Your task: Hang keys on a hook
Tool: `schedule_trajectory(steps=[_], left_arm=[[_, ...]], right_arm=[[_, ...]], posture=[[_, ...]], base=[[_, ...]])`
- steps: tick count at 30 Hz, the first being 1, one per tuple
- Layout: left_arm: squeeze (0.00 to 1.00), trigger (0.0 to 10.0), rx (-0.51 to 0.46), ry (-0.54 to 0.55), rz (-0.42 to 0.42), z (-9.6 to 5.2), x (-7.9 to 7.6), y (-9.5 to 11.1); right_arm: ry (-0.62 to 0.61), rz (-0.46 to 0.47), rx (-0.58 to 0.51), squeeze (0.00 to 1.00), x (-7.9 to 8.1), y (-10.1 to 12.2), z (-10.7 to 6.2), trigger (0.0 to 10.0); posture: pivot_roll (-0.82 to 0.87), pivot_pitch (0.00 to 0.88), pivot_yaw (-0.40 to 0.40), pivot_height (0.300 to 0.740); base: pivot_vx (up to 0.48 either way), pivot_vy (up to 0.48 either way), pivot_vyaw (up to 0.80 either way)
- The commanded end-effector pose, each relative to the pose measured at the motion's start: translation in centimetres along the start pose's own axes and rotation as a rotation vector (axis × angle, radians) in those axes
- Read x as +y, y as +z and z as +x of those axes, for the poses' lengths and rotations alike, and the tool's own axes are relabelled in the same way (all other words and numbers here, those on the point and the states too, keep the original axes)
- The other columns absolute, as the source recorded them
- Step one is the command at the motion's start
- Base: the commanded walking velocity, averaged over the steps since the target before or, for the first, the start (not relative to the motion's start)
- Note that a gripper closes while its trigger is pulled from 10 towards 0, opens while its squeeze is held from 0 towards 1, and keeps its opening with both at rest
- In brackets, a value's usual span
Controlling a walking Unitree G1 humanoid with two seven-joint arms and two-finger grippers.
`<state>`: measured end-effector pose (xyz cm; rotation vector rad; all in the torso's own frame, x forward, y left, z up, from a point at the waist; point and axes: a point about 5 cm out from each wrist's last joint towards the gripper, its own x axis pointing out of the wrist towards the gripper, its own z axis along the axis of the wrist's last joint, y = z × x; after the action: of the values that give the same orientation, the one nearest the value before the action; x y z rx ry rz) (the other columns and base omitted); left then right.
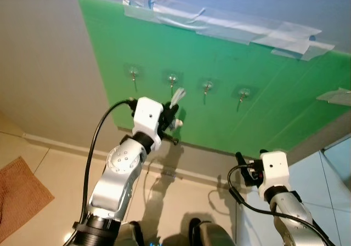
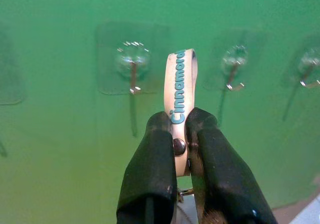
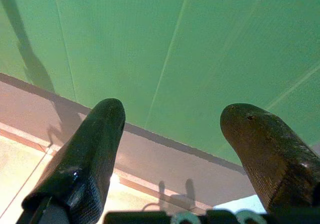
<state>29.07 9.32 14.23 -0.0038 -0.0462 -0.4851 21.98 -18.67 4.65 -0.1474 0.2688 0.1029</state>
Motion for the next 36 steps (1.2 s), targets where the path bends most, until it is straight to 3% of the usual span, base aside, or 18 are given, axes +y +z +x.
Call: schedule_trajectory(steps=[1, 10, 17, 18, 22, 30, 32, 34, 36], left_arm=[[0.00, 0.0, 0.021, 0.006, -0.045, 0.2, -0.1, -0.5], [0.00, 0.0, 0.010, 0.031, -0.091, 0.6, 0.6, -0.2], [0.00, 0.0, -0.006, 0.006, 0.048, 0.2, -0.5, 0.9], [0.00, 0.7, -0.013, 0.002, 0.088, 0.1, -0.8, 1.2], [0.00, 1.7, -0.028, 0.023, 0.138, 0.2, -0.7, 1.5], [0.00, 1.8, -0.069, 0.070, 0.213, 0.6, 0.1, 2.8], [0.00, 2.7, -0.076, 0.066, 0.240, 0.7, 0.0, 3.0], [0.00, 8.8, -0.078, 0.060, 0.242, 0.7, -0.2, 3.1], [0.00, 8.8, -0.078, 0.061, 0.241, 0.7, -0.2, 3.1]], right_arm=[[-0.016, -0.008, 0.009, 0.18, -0.5, -0.2, -0.3, 10.0], [-0.021, -0.009, 0.010, 0.18, -0.6, -0.2, -0.3, 10.0], [-0.013, -0.010, 0.010, 0.18, -0.5, -0.3, -0.3, 10.0], [-0.011, -0.009, 0.011, 0.18, -0.4, -0.3, -0.3, 10.0], [-0.007, -0.008, 0.012, 0.18, -0.3, -0.3, -0.3, 10.0], [-0.002, -0.008, 0.011, 0.18, -0.2, -0.4, -0.2, 10.0], [-0.003, -0.008, 0.011, 0.18, -0.2, -0.3, -0.2, 10.0], [-0.003, -0.007, 0.011, 0.18, -0.2, -0.4, -0.2, 10.0], [-0.003, -0.007, 0.011, 0.18, -0.2, -0.4, -0.2, 10.0]], posture=[[-0.18, 0.152, -0.068, 0.740], [-0.18, 0.151, -0.070, 0.740], [-0.16, 0.137, -0.067, 0.740], [-0.16, 0.137, -0.067, 0.740], [-0.16, 0.132, -0.068, 0.740], [-0.15, 0.132, -0.068, 0.740], [-0.15, 0.132, -0.068, 0.740], [-0.16, 0.134, -0.068, 0.740], [-0.16, 0.134, -0.068, 0.740]], base=[[0.000, 0.000, 0.00], [0.000, 0.000, 0.00], [0.000, 0.000, 0.00], [0.000, 0.000, 0.00], [0.000, 0.000, 0.00], [0.000, 0.000, 0.00], [0.000, 0.000, 0.00], [0.000, 0.000, 0.00], [0.000, 0.000, 0.00]])
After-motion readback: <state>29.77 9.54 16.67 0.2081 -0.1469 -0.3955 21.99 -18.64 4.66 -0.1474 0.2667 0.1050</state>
